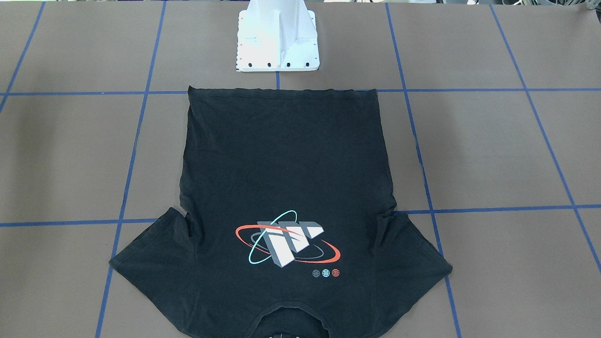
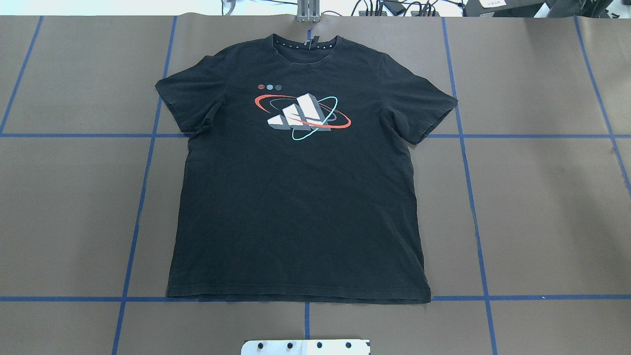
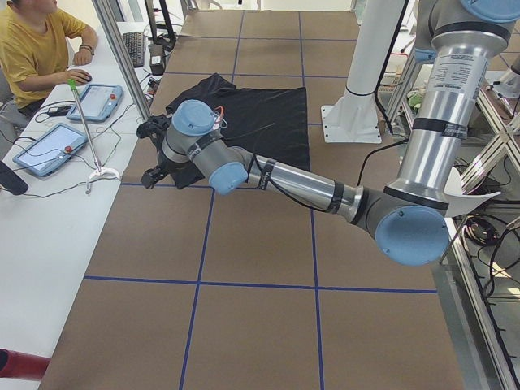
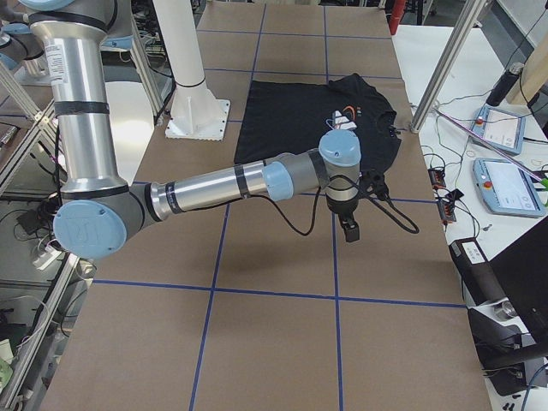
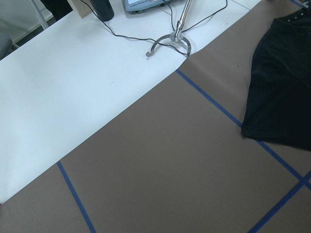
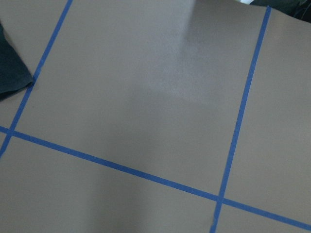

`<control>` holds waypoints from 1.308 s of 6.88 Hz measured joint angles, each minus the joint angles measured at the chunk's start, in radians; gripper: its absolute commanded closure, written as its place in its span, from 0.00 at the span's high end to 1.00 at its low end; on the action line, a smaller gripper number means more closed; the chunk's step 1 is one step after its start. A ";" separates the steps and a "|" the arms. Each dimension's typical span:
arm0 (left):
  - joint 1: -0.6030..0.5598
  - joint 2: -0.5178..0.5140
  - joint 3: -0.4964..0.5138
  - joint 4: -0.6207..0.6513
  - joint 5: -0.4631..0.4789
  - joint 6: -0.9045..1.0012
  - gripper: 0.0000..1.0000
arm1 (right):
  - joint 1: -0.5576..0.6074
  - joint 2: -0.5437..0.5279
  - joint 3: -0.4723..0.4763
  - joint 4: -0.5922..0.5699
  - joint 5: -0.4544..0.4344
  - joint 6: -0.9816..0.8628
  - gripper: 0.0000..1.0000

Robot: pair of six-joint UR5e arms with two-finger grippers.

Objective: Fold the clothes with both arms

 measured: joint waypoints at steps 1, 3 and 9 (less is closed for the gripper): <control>0.068 -0.024 0.021 -0.070 0.003 -0.081 1.00 | -0.076 0.038 -0.039 0.088 -0.005 0.147 1.00; 0.168 -0.035 0.032 -0.145 0.008 -0.133 1.00 | -0.246 0.138 -0.193 0.370 -0.062 0.513 1.00; 0.196 -0.032 0.037 -0.159 0.008 -0.142 1.00 | -0.500 0.364 -0.582 0.774 -0.336 0.925 0.89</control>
